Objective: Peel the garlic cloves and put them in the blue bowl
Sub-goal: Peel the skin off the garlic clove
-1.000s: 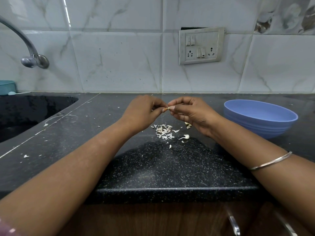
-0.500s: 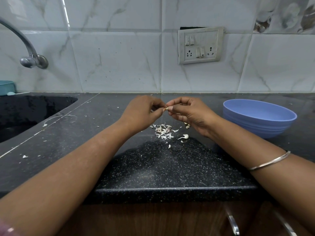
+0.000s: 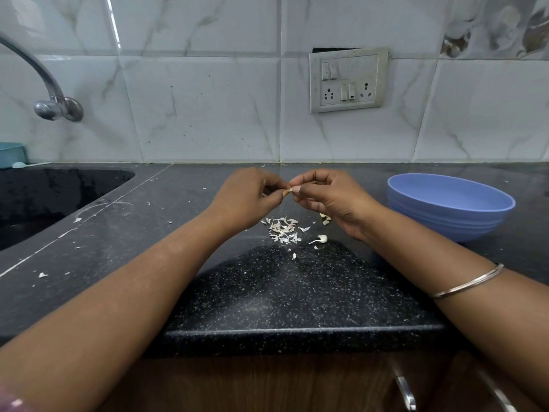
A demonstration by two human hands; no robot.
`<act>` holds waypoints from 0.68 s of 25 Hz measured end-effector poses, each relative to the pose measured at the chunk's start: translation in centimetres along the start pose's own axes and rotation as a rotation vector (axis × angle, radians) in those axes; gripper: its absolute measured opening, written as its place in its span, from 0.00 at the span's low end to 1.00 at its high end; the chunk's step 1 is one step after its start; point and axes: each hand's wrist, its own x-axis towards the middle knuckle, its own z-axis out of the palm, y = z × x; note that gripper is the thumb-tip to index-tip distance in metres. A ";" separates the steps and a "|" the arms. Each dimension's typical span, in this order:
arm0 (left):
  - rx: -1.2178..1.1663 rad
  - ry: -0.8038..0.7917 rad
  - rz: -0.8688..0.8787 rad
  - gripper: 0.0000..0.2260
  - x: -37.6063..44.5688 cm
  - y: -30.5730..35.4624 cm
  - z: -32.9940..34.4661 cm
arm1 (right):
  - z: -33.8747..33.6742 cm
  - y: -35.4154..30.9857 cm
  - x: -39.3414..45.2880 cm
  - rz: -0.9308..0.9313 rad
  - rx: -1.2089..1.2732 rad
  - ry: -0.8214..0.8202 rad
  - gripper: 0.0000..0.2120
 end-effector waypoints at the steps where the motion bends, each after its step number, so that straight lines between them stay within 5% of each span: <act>1: 0.007 -0.002 -0.008 0.09 0.0 0.0 0.0 | 0.0 0.0 0.0 0.001 0.002 0.000 0.05; 17: 0.061 0.034 0.011 0.07 -0.2 0.6 -0.1 | -0.1 0.1 0.1 -0.022 0.094 0.015 0.07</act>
